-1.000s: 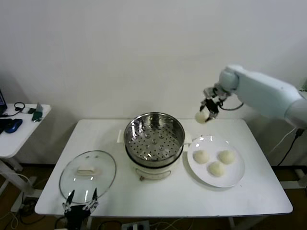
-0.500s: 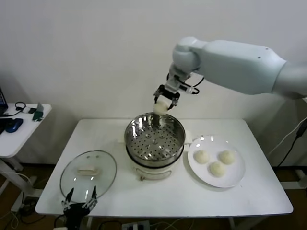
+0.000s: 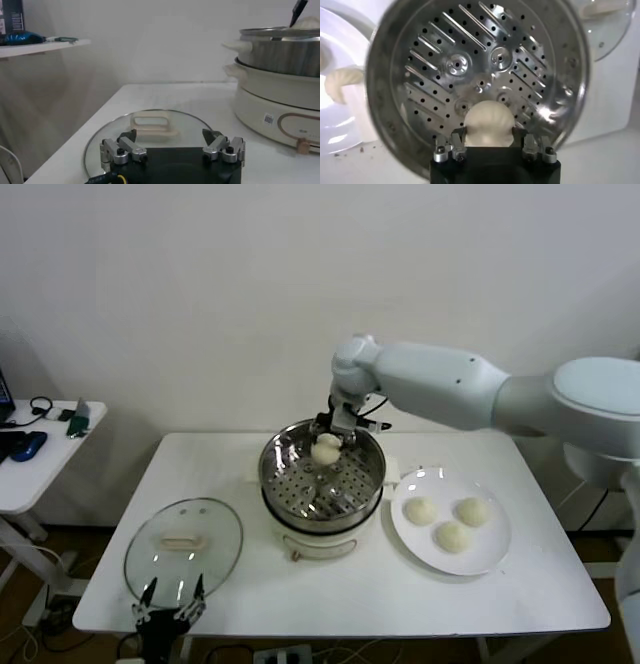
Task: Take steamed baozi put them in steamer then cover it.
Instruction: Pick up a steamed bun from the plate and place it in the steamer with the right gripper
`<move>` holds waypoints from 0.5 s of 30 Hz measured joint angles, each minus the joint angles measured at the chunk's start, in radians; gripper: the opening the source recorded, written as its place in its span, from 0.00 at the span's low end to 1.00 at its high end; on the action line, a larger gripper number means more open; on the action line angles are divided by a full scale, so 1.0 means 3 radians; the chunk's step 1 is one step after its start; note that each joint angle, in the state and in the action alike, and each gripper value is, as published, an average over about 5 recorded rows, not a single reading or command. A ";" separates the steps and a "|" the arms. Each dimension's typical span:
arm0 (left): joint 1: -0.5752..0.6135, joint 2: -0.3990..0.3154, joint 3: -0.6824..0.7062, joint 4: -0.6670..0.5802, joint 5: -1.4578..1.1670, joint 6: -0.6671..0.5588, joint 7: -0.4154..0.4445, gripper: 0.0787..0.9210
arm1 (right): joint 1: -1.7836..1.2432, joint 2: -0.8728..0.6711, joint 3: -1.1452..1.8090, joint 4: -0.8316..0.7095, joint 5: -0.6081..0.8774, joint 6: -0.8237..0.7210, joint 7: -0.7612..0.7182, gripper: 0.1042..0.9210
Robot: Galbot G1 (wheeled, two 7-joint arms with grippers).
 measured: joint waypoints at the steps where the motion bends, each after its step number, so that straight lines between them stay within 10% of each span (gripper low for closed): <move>1: -0.0004 0.0000 0.0000 0.0005 0.0000 -0.0001 -0.0001 0.88 | -0.0040 0.0023 0.0017 -0.0053 -0.0035 0.0019 0.0015 0.65; 15: -0.0032 0.0001 -0.0005 0.0034 0.0012 -0.0019 -0.0031 0.88 | -0.0218 0.0176 0.0120 -0.0472 -0.0073 0.0222 0.0140 0.88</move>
